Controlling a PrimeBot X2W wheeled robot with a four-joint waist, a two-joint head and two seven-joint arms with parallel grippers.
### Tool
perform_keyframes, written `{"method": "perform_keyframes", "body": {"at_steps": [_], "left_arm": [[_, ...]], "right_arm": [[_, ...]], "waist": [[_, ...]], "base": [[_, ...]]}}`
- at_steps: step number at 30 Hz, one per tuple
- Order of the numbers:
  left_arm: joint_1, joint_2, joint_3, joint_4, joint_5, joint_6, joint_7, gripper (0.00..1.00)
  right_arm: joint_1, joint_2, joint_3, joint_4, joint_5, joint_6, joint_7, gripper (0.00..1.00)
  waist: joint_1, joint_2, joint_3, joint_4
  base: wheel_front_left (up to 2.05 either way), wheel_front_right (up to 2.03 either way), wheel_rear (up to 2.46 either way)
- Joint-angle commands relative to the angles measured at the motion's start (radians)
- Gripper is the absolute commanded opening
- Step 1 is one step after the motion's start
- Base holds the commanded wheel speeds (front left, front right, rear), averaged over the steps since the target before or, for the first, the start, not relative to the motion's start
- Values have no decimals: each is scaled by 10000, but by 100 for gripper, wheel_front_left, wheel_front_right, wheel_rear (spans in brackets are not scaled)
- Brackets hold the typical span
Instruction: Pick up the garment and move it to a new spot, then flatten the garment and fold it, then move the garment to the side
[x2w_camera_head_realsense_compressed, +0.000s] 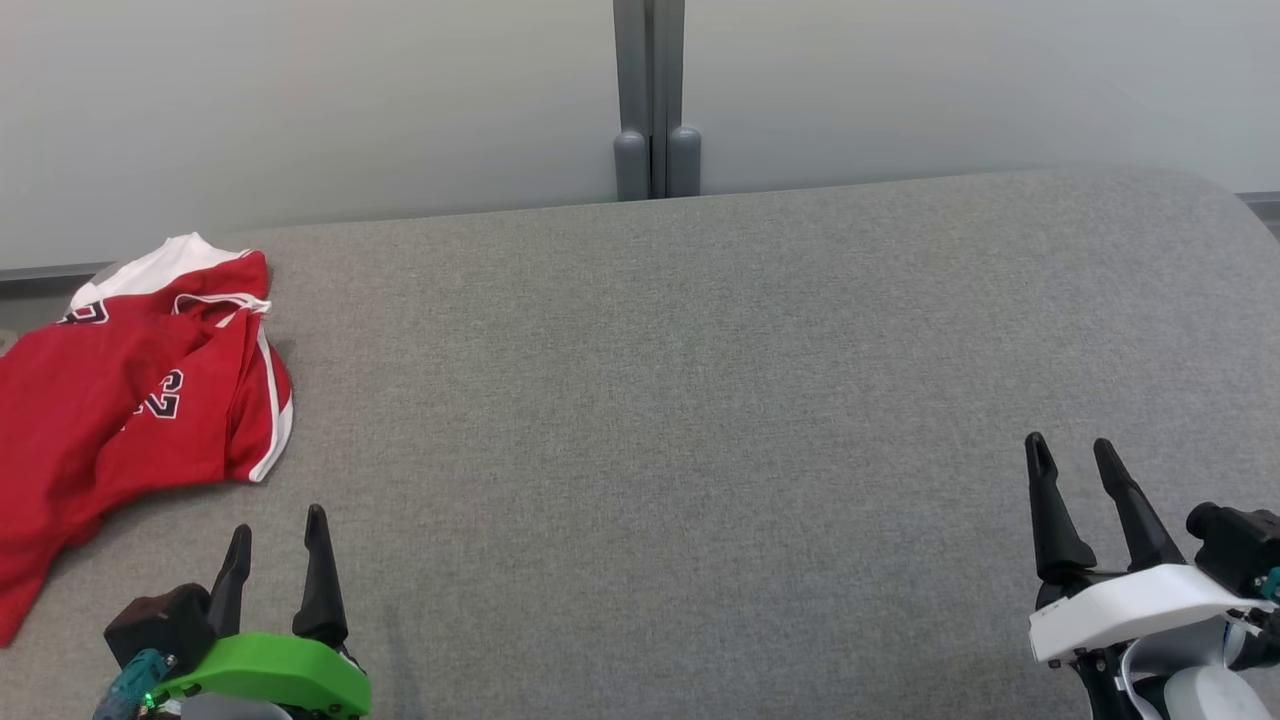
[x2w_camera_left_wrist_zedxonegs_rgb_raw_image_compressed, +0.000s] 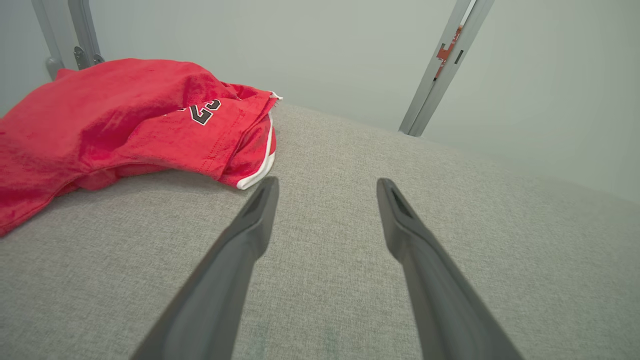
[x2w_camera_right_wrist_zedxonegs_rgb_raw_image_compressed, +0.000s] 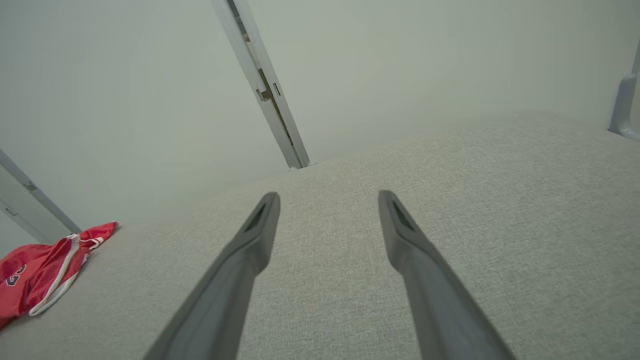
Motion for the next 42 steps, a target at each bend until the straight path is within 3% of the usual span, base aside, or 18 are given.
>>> {"method": "perform_keyframes", "body": {"at_steps": [1,14,42], "left_arm": [[23,132,-11,-97,335,41,-102,100],[90,205,-195,63,1485,-122,-403,100],[244,-261,229,839,3239,-730,-952,100]], "right_arm": [[0,-20,-14,-128,-313,2,-123,100],[18,15,120,-137,-1498,2,-426,100],[338,114,261,89,-2988,2,-984,100]], "waist": [[0,0,8,3],[0,0,-1,49],[0,0,-46,141]], "base": [[0,0,0],[0,0,0],[0,0,0]]}}
